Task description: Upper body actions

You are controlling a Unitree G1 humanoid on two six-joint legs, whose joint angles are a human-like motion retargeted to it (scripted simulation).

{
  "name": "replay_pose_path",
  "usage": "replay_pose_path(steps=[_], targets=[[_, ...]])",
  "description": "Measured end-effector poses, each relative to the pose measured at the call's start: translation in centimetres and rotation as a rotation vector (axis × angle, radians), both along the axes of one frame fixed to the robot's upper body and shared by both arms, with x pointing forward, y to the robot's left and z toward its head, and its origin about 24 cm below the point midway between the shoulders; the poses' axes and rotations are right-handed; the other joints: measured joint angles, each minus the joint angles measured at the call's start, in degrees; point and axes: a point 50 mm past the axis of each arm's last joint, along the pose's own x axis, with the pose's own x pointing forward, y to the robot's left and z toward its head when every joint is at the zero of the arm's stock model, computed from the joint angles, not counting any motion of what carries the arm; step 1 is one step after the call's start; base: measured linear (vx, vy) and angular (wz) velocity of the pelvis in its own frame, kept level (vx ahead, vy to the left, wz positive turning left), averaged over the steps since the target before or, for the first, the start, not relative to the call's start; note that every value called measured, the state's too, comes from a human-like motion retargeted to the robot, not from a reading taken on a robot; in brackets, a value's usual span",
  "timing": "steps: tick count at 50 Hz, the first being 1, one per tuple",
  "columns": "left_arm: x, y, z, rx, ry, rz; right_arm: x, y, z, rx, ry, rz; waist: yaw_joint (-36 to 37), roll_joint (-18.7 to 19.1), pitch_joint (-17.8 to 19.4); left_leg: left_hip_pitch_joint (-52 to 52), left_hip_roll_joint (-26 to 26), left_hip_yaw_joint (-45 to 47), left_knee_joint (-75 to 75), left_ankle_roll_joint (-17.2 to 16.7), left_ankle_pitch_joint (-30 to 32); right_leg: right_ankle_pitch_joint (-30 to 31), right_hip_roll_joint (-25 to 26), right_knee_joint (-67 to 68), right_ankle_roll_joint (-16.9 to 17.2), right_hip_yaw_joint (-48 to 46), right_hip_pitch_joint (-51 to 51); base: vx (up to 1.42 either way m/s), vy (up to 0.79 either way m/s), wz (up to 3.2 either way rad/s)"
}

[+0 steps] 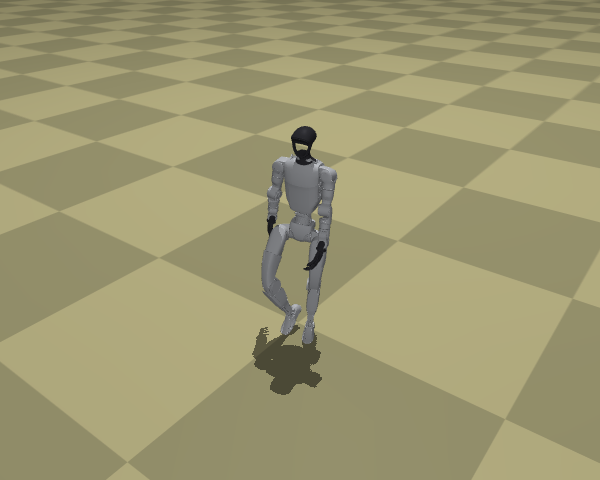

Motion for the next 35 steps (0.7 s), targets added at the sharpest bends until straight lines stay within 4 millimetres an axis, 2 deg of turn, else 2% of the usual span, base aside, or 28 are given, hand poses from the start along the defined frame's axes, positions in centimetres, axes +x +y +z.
replay_pose_path(steps=[2, 3, 6, 8, 10, 11, 13, 15, 17, 20, 22, 23, 25, 26, 27, 29, 30, 32, 35], targets=[[4.8, 0.3, 2.2, 0.018, -0.157, -0.097, -2.4, -1.3, 0.4, -0.072, 0.055, -0.064, -1.8, -0.6, 0.8, -0.6, -0.5, -0.7, 0.3, 0.2, 0.0, -2.5, -4.3, 7.2, -2.0, -2.3, -4.7, -0.06, 0.11, 0.23], [6.2, 0.3, 3.0, 0.049, -0.211, -0.124, -3.7, -1.7, 0.7, -0.103, 0.090, -0.092, -2.6, -0.8, 0.9, -0.9, -0.7, -1.7, 0.7, 0.3, -0.1, -2.9, -4.6, 8.8, -2.0, -2.3, -6.5, -0.01, 0.06, 0.31], [8.2, -0.4, 4.1, 0.155, -0.316, -0.131, -7.2, -2.1, 1.4, -0.168, 0.150, -0.202, -1.8, -0.3, 0.0, -1.4, -0.3, -2.2, 1.2, 0.4, -0.3, -3.4, -2.3, 9.0, -0.3, -0.7, -9.4, 0.09, 0.01, 0.02], [8.6, -0.6, 4.4, 0.186, -0.351, -0.118, -8.2, -1.9, 1.6, -0.182, 0.143, -0.260, -0.7, -0.3, -0.2, -0.7, -0.4, -1.7, 1.0, 0.4, -0.5, -3.9, -1.6, 7.0, 0.0, -0.9, -8.1, 0.11, -0.01, -0.23], [7.9, -0.5, 4.0, 0.183, -0.329, -0.139, -8.2, -1.7, 1.6, -0.184, 0.138, -0.279, 0.2, -0.6, -0.7, 0.0, -1.0, -1.0, 0.5, 0.3, -0.9, -4.0, -1.3, 3.5, 0.0, -1.4, -5.0, 0.08, 0.02, -0.32], [6.8, -0.4, 3.3, 0.176, -0.285, -0.158, -8.0, -1.5, 1.5, -0.175, 0.142, -0.269, 0.7, -0.4, -1.3, 0.1, -1.1, -0.5, 0.4, 0.3, -1.2, -3.7, -0.5, 0.5, 0.3, -1.3, -2.8, 0.10, 0.04, -0.36], [3.9, -0.2, 1.7, 0.163, -0.172, -0.182, -7.1, -1.0, 1.1, -0.140, 0.145, -0.239, 1.7, 0.0, -2.6, 0.4, -1.3, 0.0, 0.4, 0.1, -1.8, -3.2, 1.9, -7.1, 1.6, -0.2, 2.3, 0.13, 0.02, -0.25], [-0.2, 0.0, -0.1, 0.152, -0.028, -0.171, -5.6, -0.1, 0.6, -0.084, 0.133, -0.194, 2.4, 0.3, -4.1, 0.6, -1.6, 0.0, 0.7, 0.1, -2.7, -3.1, 4.6, -17.1, 3.4, 1.6, 8.6, 0.15, -0.04, 0.01], [-5.5, 0.6, -1.7, 0.138, 0.144, -0.126, -3.0, 1.1, 0.0, -0.010, 0.098, -0.128, 2.9, -0.2, -5.4, 0.6, -2.7, 0.0, 2.1, 0.1, -4.1, -7.0, 5.9, -29.2, 6.3, 1.6, 16.2, 0.16, -0.05, 0.07], [-14.9, 1.8, -2.6, 0.104, 0.427, -0.023, 2.2, 3.6, -0.6, 0.127, 0.021, 0.008, 3.1, -1.8, -6.2, -0.8, -4.4, 0.2, 8.1, -0.6, -6.9, -18.6, 6.6, -45.9, 4.2, -4.9, 26.6, 0.13, -0.05, -0.03], [-20.7, 2.4, -2.0, 0.076, 0.609, 0.061, 6.9, 5.8, -0.5, 0.235, -0.057, 0.111, 5.9, -3.9, -5.5, -4.3, -4.8, 4.2, 17.4, -2.5, -3.7, -15.7, 5.5, -51.9, 3.7, -2.8, 28.1, -0.08, -0.09, -0.81], [-22.7, 2.8, -1.6, 0.065, 0.680, 0.103, 9.8, 7.1, -0.1, 0.293, -0.115, 0.161, 7.3, -5.0, -4.7, -7.8, -3.3, 6.5, 24.8, -4.7, 1.2, -14.8, 4.0, -52.8, 4.2, 0.0, 27.8, -0.37, -0.17, -0.33], [-25.5, 3.8, -0.6, 0.073, 0.783, 0.187, 16.0, 10.1, 1.5, 0.413, -0.265, 0.252, 6.5, -6.1, -2.8, -19.5, -0.2, 4.7, 42.0, -5.5, 10.5, -13.8, 1.6, -52.9, 4.8, -0.4, 25.7, -0.46, -0.28, 0.72], [-27.1, 4.3, -0.1, 0.093, 0.820, 0.231, 18.5, 11.4, 2.6, 0.471, -0.344, 0.295, 7.3, -6.6, -2.7, -24.8, 0.2, 5.1, 47.9, -3.1, 11.5, -13.6, 1.8, -53.3, 4.3, -0.2, 24.9, -0.32, -0.28, 0.71], [-28.7, 4.7, 0.5, 0.109, 0.858, 0.272, 20.8, 12.7, 3.9, 0.526, -0.414, 0.343, 7.8, -7.0, -2.5, -29.3, 1.1, 5.8, 53.4, -0.8, 11.1, -13.4, 1.8, -53.6, 3.8, -0.2, 24.2, -0.16, -0.21, 0.29], [-31.5, 5.2, 1.7, 0.119, 0.939, 0.332, 24.3, 14.4, 6.3, 0.599, -0.521, 0.440, 8.6, -7.5, -1.1, -34.0, 4.4, 8.8, 61.2, 3.0, 5.8, -13.4, 1.3, -52.9, 3.3, -0.7, 24.1, -0.11, -0.09, 0.13], [-32.3, 5.3, 2.2, 0.119, 0.978, 0.347, 25.7, 14.9, 7.4, 0.614, -0.569, 0.481, 9.4, -7.6, 0.1, -35.3, 6.3, 10.6, 63.6, 4.5, 4.0, -13.6, 0.9, -52.3, 3.1, -0.5, 24.1, -0.20, 0.01, -0.13], [-32.7, 5.1, 2.3, 0.136, 0.992, 0.381, 27.5, 15.5, 8.9, 0.617, -0.655, 0.513, 10.4, -8.2, 1.8, -36.8, 6.6, 12.0, 66.0, 6.0, 1.2, -13.9, 0.0, -51.4, 2.8, 0.4, 24.0, -0.21, 0.02, -0.18], [-32.6, 4.9, 2.1, 0.146, 0.944, 0.418, 27.7, 16.3, 9.4, 0.656, -0.712, 0.497, 9.9, -8.5, 1.2, -37.8, 4.2, 9.0, 65.8, 3.3, 0.7, -13.9, -0.2, -51.5, 2.9, 0.6, 23.8, 0.02, 0.02, 0.01]])
